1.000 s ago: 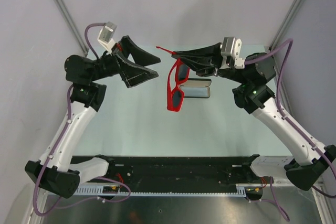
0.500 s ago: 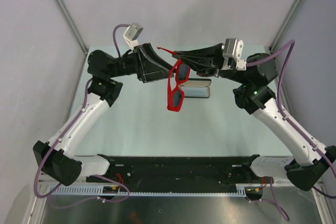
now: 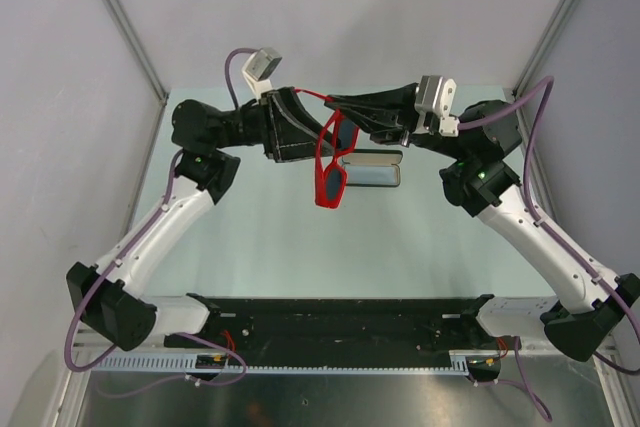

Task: Organize the sunglasses

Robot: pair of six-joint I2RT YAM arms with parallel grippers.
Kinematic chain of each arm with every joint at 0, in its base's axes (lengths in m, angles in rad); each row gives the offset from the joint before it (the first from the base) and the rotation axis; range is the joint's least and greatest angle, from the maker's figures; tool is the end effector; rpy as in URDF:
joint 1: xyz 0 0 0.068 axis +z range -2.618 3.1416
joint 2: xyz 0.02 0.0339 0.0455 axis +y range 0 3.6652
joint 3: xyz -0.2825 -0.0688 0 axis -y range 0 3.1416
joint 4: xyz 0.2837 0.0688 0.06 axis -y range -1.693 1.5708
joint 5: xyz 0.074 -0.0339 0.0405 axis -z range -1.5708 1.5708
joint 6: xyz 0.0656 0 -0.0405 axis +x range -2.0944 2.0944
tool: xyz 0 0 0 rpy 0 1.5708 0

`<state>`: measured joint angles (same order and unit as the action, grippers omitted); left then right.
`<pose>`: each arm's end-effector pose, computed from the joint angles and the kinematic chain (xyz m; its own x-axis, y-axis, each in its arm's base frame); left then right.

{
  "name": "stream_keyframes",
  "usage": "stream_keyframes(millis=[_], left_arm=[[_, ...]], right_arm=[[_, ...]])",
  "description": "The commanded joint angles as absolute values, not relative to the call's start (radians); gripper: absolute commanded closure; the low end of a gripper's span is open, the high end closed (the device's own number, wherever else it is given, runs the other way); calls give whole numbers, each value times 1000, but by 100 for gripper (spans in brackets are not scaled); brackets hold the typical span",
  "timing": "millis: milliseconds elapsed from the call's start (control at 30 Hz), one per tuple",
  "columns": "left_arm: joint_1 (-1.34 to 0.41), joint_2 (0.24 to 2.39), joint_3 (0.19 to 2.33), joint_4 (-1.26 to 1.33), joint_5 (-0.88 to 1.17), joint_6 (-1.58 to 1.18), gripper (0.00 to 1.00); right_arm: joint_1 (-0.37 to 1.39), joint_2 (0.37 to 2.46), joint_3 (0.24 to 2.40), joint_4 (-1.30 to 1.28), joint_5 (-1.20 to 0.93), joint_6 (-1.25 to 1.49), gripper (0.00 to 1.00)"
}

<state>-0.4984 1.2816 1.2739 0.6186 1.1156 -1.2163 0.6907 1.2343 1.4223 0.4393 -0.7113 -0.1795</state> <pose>0.2422 -0.1989 0.5011 -0.6282 -0.1275 -0.7675 0.7698 -0.2452 -0.5894 0.1996 0.2205 0.5647 0.6041 0.3238 -0.7282 -0.7949 0.3100 -0.5216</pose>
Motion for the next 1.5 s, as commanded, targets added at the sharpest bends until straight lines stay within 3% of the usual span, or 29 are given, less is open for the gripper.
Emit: stream_keyframes(millis=[0,100,333,500,700,833,933,1200,1367,1467], left_arm=[[-511,1287,1264,678,1161,-1262,52],[-511,1295,1261,689,1163,-1284,57],[-514,1313,1261,710,1173,-1316,87],[-512,1328,1272,724,1173,-1335,99],[-514,1350,1292,745,1181,-1365,100],[-517,1359,1292,759,1201,-1373,82],[-517,1356,1278,775,1206,-1376,75],[-517,1371,1276,824,1210,-1426,73],[-517,1404,1275,992,1230,-1614,63],[-517,1454,1266,1208,1223,-1809,64]], right_arm=[[689,1235,1439,462,-675,-224,100],[689,1233,1439,457,-676,-232,100],[690,1236,1437,442,-676,-245,100],[693,1238,1439,416,-663,-264,100],[703,1239,1439,384,-647,-304,100],[709,1241,1437,376,-640,-318,100],[707,1246,1439,371,-631,-334,100],[710,1255,1439,348,-615,-385,100],[713,1261,1439,324,-609,-432,100],[718,1259,1437,311,-595,-468,100]])
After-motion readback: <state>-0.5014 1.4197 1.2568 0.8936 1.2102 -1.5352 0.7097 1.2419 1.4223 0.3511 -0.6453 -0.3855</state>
